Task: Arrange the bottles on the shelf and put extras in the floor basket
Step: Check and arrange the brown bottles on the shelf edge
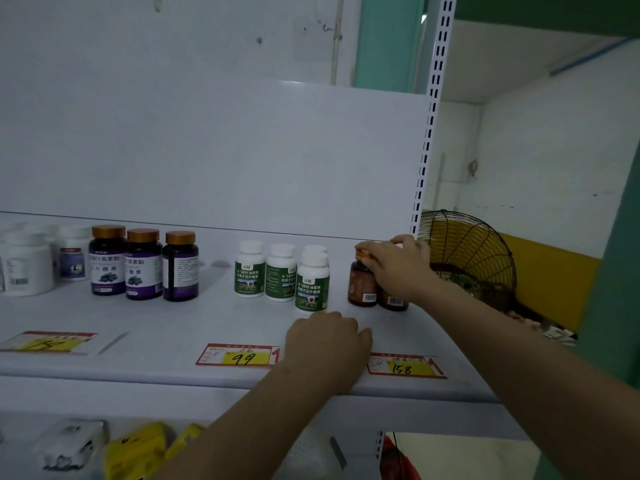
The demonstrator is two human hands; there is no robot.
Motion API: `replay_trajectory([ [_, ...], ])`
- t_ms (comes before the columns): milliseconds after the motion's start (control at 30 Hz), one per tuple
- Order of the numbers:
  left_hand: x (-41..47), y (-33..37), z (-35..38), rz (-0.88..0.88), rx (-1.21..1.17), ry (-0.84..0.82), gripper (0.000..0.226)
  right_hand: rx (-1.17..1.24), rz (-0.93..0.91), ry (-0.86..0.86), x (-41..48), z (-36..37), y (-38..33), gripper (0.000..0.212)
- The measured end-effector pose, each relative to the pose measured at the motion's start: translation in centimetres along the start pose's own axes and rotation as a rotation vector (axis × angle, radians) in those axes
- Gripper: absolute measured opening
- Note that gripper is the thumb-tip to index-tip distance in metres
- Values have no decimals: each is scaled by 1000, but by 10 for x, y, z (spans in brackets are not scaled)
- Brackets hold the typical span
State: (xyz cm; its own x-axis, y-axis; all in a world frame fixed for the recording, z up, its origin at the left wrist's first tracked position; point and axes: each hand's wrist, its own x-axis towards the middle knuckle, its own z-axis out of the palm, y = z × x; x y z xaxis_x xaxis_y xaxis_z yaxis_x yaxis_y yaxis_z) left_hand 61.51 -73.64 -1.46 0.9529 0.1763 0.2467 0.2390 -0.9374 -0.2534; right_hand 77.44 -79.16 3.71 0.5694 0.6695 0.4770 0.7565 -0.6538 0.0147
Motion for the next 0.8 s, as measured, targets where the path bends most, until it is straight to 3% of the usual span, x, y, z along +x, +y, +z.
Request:
replay_trajectory([
  [167, -2, -1, 0, 57, 70, -51, 51, -14, -11, -144, -3, -10, 2, 46],
  [300, -5, 0, -2, 74, 65, -57, 59, 68, 45, -89, 0, -22, 10, 49],
  [467, -7, 0, -4, 90, 88, -76, 62, 142, 74, -233, 0, -27, 17, 40],
  [600, -8, 1, -5, 86, 59, -103, 63, 103, 75, -177, -6, -31, 14, 35],
  [733, -4, 2, -7, -73, -54, -13, 47, 115, 21, -104, -9, -51, 10, 36],
  [800, -4, 5, -11, -161, -117, 44, 58, 238, 14, -65, -9, -66, 8, 40],
])
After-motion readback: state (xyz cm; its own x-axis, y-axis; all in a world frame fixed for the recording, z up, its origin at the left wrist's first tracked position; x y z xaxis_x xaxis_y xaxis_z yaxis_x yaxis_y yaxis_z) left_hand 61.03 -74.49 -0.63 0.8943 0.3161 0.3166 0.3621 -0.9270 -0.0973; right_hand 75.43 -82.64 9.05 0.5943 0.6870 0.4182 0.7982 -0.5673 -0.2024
